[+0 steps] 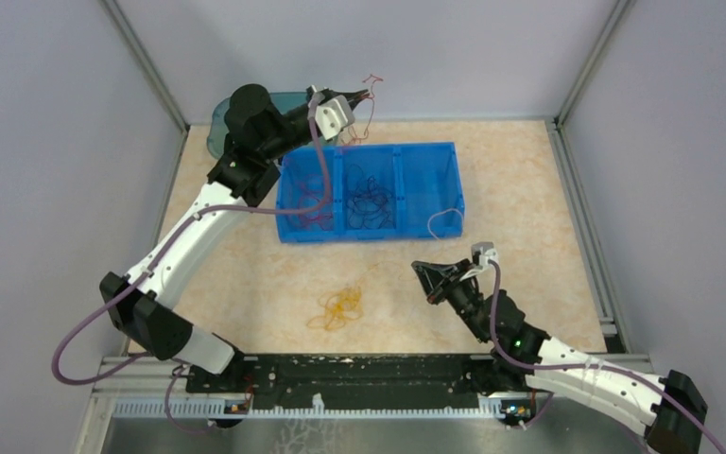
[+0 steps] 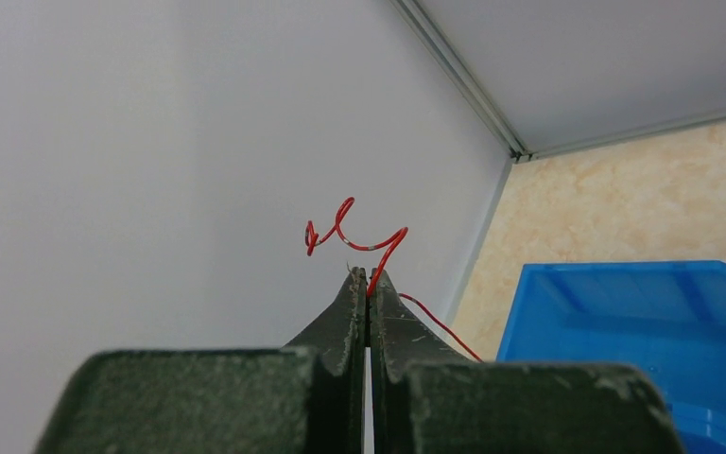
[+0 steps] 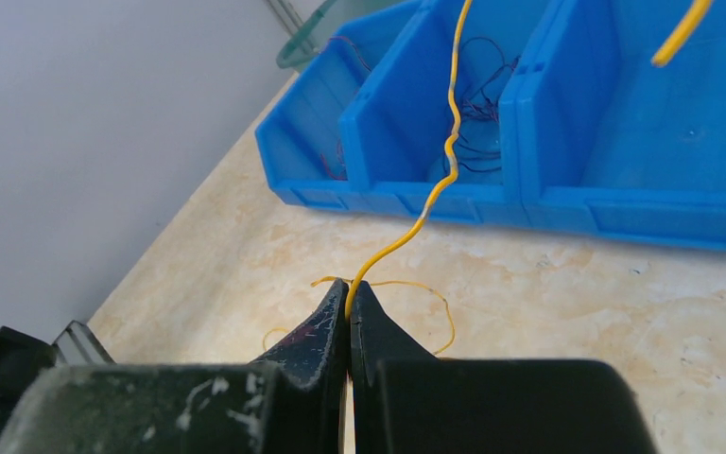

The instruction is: Untangle the cables

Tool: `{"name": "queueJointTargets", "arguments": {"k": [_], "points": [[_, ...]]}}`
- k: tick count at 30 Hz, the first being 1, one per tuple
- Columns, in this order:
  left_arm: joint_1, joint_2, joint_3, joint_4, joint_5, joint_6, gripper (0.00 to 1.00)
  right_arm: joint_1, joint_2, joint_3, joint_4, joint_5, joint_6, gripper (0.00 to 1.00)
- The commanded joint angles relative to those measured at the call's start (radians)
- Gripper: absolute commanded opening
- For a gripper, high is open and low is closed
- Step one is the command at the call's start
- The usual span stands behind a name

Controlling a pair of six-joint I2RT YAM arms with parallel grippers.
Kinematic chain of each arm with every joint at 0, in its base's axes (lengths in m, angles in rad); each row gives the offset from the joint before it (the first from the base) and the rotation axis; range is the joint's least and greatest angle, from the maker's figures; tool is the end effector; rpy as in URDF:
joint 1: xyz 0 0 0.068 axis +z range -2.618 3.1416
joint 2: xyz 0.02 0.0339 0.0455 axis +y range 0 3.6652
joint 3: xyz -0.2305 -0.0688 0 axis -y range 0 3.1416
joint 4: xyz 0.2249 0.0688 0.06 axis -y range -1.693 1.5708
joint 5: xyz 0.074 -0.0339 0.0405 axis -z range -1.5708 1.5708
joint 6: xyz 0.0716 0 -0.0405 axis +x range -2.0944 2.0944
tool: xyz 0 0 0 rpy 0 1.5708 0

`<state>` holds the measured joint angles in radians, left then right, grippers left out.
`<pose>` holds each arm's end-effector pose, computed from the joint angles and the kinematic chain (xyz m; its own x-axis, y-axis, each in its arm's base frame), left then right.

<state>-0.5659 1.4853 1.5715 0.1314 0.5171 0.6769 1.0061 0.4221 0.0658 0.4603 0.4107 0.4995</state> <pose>0.2784 -0.2187 0.4517 0.6892 0.2073 -0.6943 0.5668 0.4427 0.6948 0.1207 0.1370 0.2002 -0.2204 0.4727 -0.8532 -0.5199 0.6832 0.5128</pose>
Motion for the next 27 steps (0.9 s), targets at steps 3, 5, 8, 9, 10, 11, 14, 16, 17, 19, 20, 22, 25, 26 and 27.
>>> {"name": "queueJointTargets", "arguments": {"k": [3, 5, 8, 9, 10, 11, 14, 16, 17, 19, 20, 22, 25, 26, 27], "points": [[-0.003, 0.043, 0.027, 0.03, 0.017, -0.028, 0.0, 0.008, -0.019, 0.012, -0.066, 0.036, -0.023, 0.0], [-0.004, 0.054, 0.027, 0.018, 0.019, -0.033, 0.0, 0.009, -0.02, 0.023, -0.076, 0.039, -0.035, 0.0], [-0.003, 0.066, 0.025, 0.003, 0.039, -0.047, 0.0, 0.008, -0.023, 0.034, -0.087, 0.048, -0.049, 0.0], [-0.004, 0.07, 0.025, 0.004, 0.044, -0.05, 0.0, 0.008, -0.025, 0.039, -0.092, 0.054, -0.052, 0.0], [-0.006, 0.077, 0.027, 0.008, 0.044, -0.061, 0.0, 0.008, -0.028, 0.042, -0.099, 0.061, -0.054, 0.0], [-0.008, 0.088, 0.034, 0.012, 0.047, -0.071, 0.0, 0.008, -0.033, 0.045, -0.108, 0.066, -0.058, 0.0], [-0.017, 0.125, 0.071, 0.019, 0.059, -0.107, 0.0, 0.008, -0.053, 0.051, -0.132, 0.079, -0.062, 0.0], [-0.03, 0.153, 0.098, 0.024, 0.067, -0.114, 0.0, 0.008, -0.073, 0.055, -0.156, 0.089, -0.063, 0.0], [-0.036, 0.166, 0.11, 0.026, 0.068, -0.118, 0.0, 0.008, -0.082, 0.055, -0.167, 0.095, -0.063, 0.0], [-0.048, 0.195, 0.143, 0.024, 0.072, -0.123, 0.0, 0.008, -0.102, 0.052, -0.186, 0.104, -0.062, 0.0], [-0.052, 0.208, 0.156, 0.024, 0.072, -0.126, 0.0, 0.008, -0.112, 0.05, -0.195, 0.11, -0.059, 0.0], [-0.059, 0.23, 0.171, 0.025, 0.069, -0.136, 0.0, 0.008, -0.13, 0.046, -0.211, 0.119, -0.057, 0.0], [-0.06, 0.242, 0.162, 0.03, 0.064, -0.135, 0.0, 0.006, -0.15, 0.045, -0.229, 0.122, -0.055, 0.0], [-0.06, 0.241, 0.155, 0.031, 0.06, -0.133, 0.0, 0.006, -0.154, 0.046, -0.234, 0.123, -0.055, 0.0], [-0.06, 0.24, 0.148, 0.03, 0.053, -0.129, 0.0, 0.006, -0.157, 0.047, -0.239, 0.124, -0.055, 0.0]]}}
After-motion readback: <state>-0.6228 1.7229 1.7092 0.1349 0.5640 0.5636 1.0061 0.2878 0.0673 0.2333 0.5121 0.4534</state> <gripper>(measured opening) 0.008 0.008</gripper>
